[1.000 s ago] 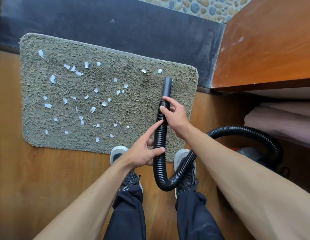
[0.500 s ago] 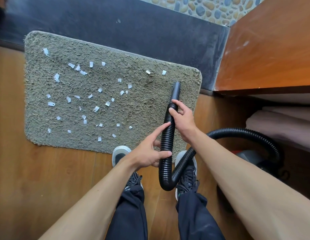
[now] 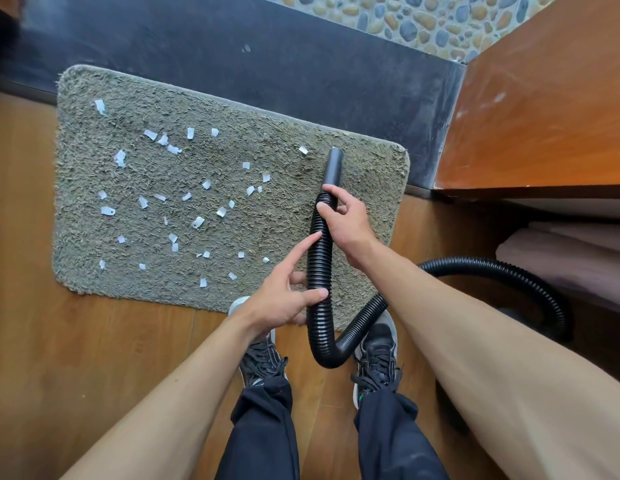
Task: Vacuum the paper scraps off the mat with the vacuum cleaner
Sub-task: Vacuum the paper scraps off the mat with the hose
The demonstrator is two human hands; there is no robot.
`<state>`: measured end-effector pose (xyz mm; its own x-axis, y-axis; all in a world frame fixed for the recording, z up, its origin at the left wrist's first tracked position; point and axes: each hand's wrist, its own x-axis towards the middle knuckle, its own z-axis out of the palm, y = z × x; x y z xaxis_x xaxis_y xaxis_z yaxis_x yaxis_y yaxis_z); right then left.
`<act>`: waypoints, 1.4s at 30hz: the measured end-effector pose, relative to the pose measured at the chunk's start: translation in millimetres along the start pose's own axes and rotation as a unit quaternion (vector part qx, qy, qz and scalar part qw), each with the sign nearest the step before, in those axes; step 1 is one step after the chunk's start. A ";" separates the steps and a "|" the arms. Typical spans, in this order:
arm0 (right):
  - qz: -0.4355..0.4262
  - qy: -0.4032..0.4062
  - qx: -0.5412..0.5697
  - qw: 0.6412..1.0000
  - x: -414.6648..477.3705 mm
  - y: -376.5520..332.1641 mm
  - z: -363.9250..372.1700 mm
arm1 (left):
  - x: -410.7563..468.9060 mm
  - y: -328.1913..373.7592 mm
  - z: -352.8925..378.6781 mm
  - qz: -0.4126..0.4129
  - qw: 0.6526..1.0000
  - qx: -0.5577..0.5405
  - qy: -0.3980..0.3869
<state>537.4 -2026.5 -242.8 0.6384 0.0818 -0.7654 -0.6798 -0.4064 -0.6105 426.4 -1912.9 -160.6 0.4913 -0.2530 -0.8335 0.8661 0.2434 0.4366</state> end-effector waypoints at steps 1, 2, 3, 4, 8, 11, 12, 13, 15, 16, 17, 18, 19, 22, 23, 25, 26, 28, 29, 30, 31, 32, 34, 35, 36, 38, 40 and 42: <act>-0.001 -0.001 -0.004 1.000 0.2 -1.4 0.7 | 0.1 0.3 -0.8 0.001 1.000 -0.002 0.000; -0.003 -0.003 -0.007 1.000 0.2 -1.5 1.0 | 0.1 0.2 -1.0 0.002 1.000 -0.003 0.001; -0.003 -0.008 -0.010 1.000 -0.1 -2.0 1.0 | -0.2 -0.1 -0.9 0.001 1.000 -0.003 0.001; -0.003 -0.013 -0.011 1.000 0.0 -2.3 1.2 | -0.1 -0.8 -0.4 0.002 1.000 -0.005 0.001; -0.006 -0.041 -0.018 0.999 0.6 -3.2 7.0 | -2.6 -7.7 2.0 0.008 1.000 -0.016 0.019; -0.010 -0.050 -0.031 0.998 -1.2 -2.7 16.3 | -7.7 -15.0 -0.3 0.012 0.999 -0.026 0.032; -0.009 -0.055 -0.036 0.998 -1.7 -2.2 19.2 | -9.6 -16.8 -1.4 0.014 0.999 -0.030 0.034; -0.008 -0.062 -0.042 0.997 -2.6 -2.7 21.7 | -11.5 -18.5 -2.4 0.016 0.999 -0.033 0.036; -0.009 -0.082 -0.053 0.995 -3.5 -4.2 25.8 | -15.0 -21.4 -3.2 0.021 0.998 -0.038 0.045; -0.008 -0.090 -0.057 0.994 -3.4 -4.8 27.4 | -16.2 -22.8 -3.1 0.023 0.998 -0.039 0.048; -0.007 -0.096 -0.060 0.994 -3.9 -6.1 28.7 | -17.1 -23.8 -2.8 0.025 0.998 -0.039 0.052; -0.008 -0.098 -0.060 0.993 -3.5 -6.4 29.6 | -17.3 -24.5 -2.7 0.025 0.997 -0.038 0.055; -0.010 -0.096 -0.060 0.993 -3.7 -7.4 30.0 | -16.6 -24.5 -2.9 0.025 0.997 -0.038 0.057; -0.015 -0.078 -0.050 0.996 -0.7 -9.2 27.4 | -10.9 -19.8 -3.6 0.026 0.998 -0.037 0.051; -0.015 -0.074 -0.048 0.996 0.4 -10.4 25.8 | -8.4 -17.6 -3.7 0.025 0.998 -0.035 0.047; -0.018 -0.070 -0.044 0.996 3.0 -12.6 21.5 | -3.7 -13.6 -3.2 0.027 0.998 -0.029 0.042; -0.020 -0.067 -0.040 0.997 4.7 -12.8 19.2 | -1.8 -12.4 -2.8 0.029 0.998 -0.028 0.041; -0.021 -0.062 -0.031 0.997 5.6 -14.0 14.1 | 0.1 -9.3 -1.4 0.030 0.998 -0.027 0.038; -0.019 -0.059 -0.029 0.998 5.6 -13.9 11.5 | 0.4 -7.5 -0.5 0.028 0.999 -0.024 0.035; -0.019 -0.055 -0.026 0.998 5.6 -13.4 9.2 | 0.6 -5.2 0.7 0.025 0.999 -0.019 0.032; -0.019 -0.051 -0.026 0.998 4.9 -13.1 6.8 | 0.5 -2.8 1.9 0.022 0.999 -0.014 0.029; -0.020 -0.045 -0.022 0.999 4.9 -12.3 4.6 | 0.5 -0.6 3.2 0.019 0.999 -0.009 0.025; -0.022 -0.031 -0.015 0.999 4.2 -11.2 0.0 | 0.9 2.8 5.3 0.014 1.000 -0.001 0.017; -0.021 -0.025 -0.010 0.999 3.3 -10.5 -2.7 | 1.6 3.7 6.3 0.013 1.000 0.003 0.013; -0.019 -0.020 -0.001 1.000 3.1 -8.2 -5.7 | 2.6 3.7 7.6 0.011 1.000 0.007 0.009; -0.013 -0.016 0.014 1.000 0.9 -4.3 -12.6 | 4.0 2.8 10.8 0.008 1.000 0.016 0.000; -0.003 -0.020 0.022 1.000 -2.4 0.2 -18.6 | 3.9 0.1 14.4 0.004 1.000 0.023 -0.008; 0.004 -0.025 0.028 0.999 -5.9 3.6 -21.8 | 3.0 -3.7 17.4 0.000 1.000 0.023 -0.012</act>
<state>539.1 -2048.3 -236.0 0.6145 0.1239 -0.7791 -0.7051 -0.3565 -0.6129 426.3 -1930.9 -158.9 0.4926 -0.2750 -0.8257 0.8693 0.2004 0.4519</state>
